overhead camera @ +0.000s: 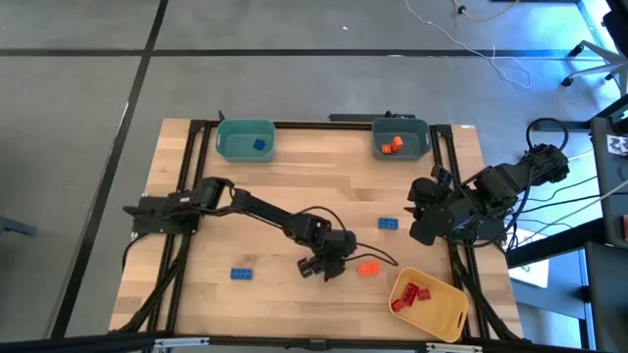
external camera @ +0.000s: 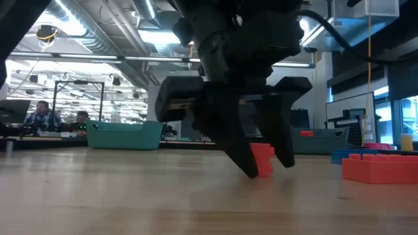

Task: Sort & place blocks by color
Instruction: Put the orange game piece into the dark blue bin

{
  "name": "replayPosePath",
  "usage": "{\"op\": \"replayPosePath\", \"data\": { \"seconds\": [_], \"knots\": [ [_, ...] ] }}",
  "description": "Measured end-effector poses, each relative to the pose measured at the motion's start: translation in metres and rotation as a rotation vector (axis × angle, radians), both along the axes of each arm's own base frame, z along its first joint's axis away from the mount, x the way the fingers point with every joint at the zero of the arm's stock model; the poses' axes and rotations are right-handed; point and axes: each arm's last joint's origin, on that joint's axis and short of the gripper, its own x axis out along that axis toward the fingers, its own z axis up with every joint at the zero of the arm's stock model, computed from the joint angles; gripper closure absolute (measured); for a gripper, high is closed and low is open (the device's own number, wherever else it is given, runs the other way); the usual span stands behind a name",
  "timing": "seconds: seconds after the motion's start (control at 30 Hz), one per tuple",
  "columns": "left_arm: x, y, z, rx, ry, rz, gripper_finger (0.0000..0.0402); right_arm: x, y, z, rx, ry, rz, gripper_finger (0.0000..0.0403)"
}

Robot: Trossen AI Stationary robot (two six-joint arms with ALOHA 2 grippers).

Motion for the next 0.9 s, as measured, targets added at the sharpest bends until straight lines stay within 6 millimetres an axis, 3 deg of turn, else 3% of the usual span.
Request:
{"op": "replayPosePath", "data": {
  "seconds": [0.57,0.9],
  "knots": [
    [-0.0015,0.0023,-0.0028,-0.001,0.041,0.046,0.0185,0.0000,0.0000,0.0001,-0.001,-0.001,0.002,0.0279],
    [-0.0047,0.0033,-0.0050,0.019,0.081,0.064,0.0221,0.0001,0.0000,0.0000,-0.001,-0.001,0.002,0.0279]
  ]
}}
